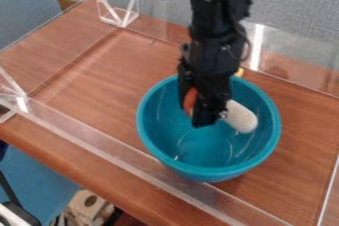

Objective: Put the mushroom in the blue bowl

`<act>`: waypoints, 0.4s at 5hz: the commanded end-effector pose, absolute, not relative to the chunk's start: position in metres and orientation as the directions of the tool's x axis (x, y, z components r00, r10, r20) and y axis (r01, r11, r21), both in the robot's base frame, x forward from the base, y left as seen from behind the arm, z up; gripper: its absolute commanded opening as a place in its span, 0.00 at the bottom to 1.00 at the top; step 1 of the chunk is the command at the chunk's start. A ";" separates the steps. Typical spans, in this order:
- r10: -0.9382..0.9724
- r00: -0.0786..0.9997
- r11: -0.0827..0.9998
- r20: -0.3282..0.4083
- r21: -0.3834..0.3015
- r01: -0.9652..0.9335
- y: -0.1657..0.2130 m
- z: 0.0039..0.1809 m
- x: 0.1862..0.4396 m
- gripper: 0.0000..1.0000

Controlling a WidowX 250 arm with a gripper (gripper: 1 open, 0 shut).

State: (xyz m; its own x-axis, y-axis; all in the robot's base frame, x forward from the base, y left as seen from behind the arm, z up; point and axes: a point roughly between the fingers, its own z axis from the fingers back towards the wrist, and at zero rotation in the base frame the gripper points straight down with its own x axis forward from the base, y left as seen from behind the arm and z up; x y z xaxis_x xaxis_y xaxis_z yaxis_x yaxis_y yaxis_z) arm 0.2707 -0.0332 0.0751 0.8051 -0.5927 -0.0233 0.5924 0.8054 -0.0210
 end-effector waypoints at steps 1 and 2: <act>-0.568 0.822 0.823 0.025 -0.008 0.569 -0.023 0.088 0.288 1.00; -0.540 0.841 0.842 0.033 -0.006 0.540 -0.018 0.098 0.293 1.00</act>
